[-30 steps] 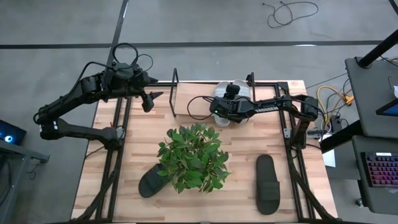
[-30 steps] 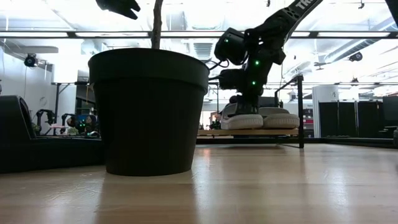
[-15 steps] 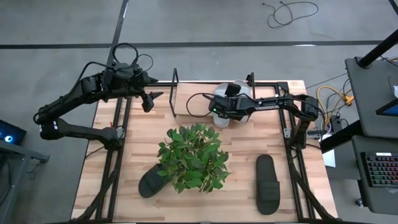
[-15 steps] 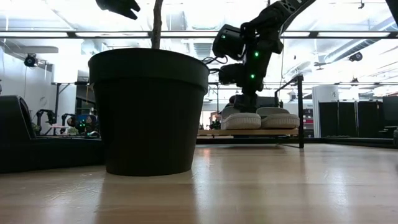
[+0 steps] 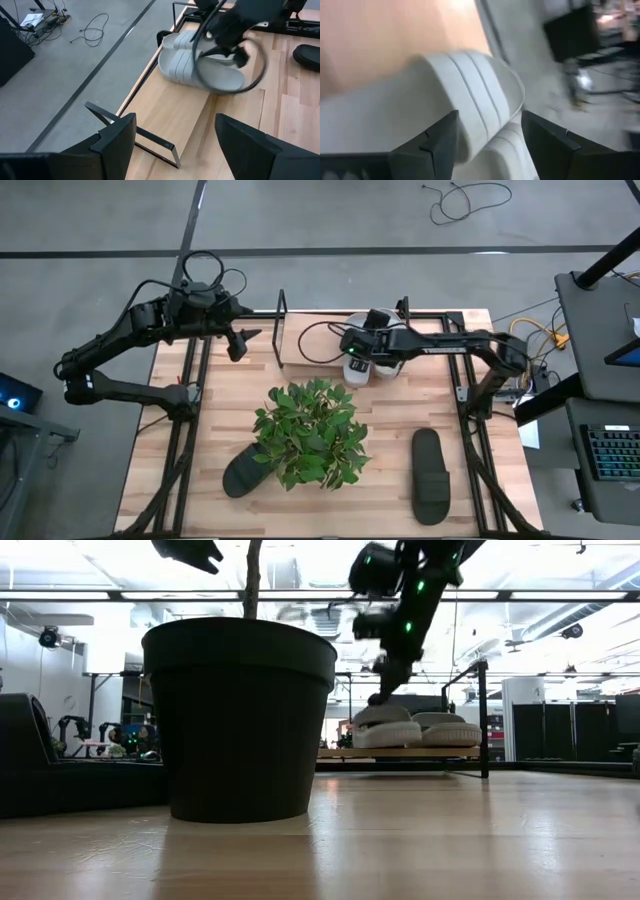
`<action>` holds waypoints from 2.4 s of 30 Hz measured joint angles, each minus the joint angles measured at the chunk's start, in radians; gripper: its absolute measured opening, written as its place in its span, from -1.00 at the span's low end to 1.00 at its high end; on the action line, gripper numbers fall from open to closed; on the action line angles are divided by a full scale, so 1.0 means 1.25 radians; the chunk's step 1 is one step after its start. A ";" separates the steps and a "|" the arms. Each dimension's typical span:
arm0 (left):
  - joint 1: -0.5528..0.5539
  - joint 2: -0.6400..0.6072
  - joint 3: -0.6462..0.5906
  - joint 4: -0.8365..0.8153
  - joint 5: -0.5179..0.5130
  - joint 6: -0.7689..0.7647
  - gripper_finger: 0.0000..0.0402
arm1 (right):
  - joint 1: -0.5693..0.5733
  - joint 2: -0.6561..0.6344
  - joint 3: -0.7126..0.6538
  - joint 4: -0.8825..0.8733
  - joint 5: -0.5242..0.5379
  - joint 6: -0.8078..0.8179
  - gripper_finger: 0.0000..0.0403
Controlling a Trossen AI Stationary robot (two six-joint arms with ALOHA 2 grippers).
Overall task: Pick and place slides into the shelf
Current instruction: Put the gray slide on the shelf
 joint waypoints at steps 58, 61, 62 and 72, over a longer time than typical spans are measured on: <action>0.000 -0.022 0.000 0.008 0.000 -0.002 0.27 | -0.107 0.152 0.105 0.077 -0.384 -0.148 -0.96; 0.000 -0.022 0.000 0.008 0.000 -0.002 0.27 | -0.117 0.152 0.105 0.073 -0.379 -0.153 -0.96; 0.000 -0.022 0.000 0.007 0.000 -0.002 0.27 | -0.118 0.151 0.105 0.073 -0.379 -0.153 -0.96; 0.000 -0.024 0.000 0.007 0.000 -0.002 0.27 | -0.126 0.150 0.105 0.067 -0.374 -0.179 -0.96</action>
